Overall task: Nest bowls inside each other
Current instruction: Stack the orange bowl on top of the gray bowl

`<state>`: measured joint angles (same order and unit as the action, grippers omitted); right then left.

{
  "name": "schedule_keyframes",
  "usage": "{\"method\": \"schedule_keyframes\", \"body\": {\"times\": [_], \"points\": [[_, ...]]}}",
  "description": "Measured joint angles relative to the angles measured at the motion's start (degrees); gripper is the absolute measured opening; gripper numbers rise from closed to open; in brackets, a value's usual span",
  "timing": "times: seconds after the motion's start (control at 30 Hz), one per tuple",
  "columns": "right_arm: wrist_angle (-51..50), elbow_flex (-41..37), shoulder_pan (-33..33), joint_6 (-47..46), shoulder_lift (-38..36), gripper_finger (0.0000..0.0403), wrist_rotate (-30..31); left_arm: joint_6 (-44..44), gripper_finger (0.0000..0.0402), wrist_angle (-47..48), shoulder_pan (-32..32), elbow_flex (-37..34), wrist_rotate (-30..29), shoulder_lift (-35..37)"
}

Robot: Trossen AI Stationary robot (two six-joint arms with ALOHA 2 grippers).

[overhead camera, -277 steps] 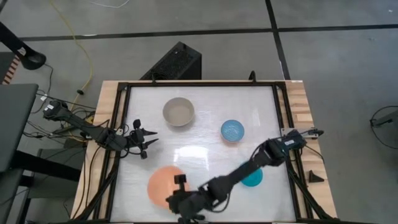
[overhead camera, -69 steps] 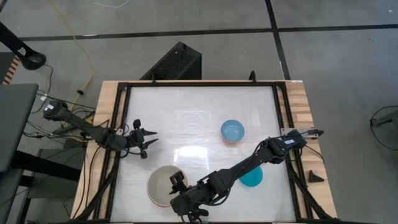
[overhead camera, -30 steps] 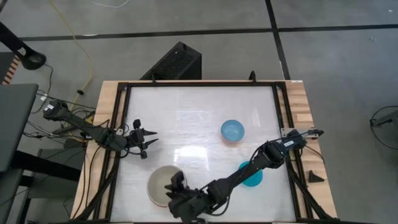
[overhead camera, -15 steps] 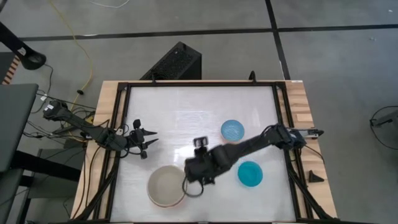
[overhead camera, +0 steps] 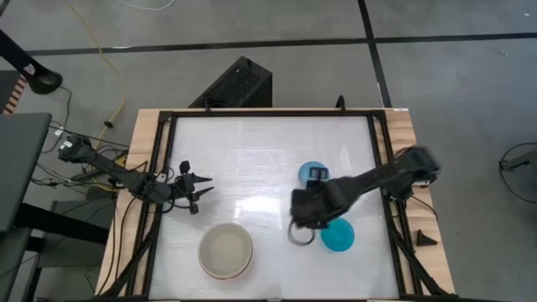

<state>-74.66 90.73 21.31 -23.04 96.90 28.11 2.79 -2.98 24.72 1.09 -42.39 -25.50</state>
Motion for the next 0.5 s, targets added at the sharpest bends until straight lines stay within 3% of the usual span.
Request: {"method": "schedule_keyframes", "body": {"times": [0.13,0.23,0.33,0.5], "points": [[21.9,-21.3,-3.6,-0.5,-13.2,0.0178,-8.0,0.0,0.0125,0.0,0.0,0.0,0.0,0.0],[35.4,-32.7,-6.9,0.4,-18.5,0.0178,-12.6,0.0,0.0126,0.0,0.0,0.0,0.0,0.0],[39.8,-38.6,-9.9,4.4,-20.5,0.0178,-13.1,0.0,0.0125,0.0,0.0,0.0,0.0,0.0],[40.2,-40.4,-14.3,8.3,-18.9,0.0178,-15.9,0.0,0.0125,0.0,0.0,0.0,0.0,0.0]]}}
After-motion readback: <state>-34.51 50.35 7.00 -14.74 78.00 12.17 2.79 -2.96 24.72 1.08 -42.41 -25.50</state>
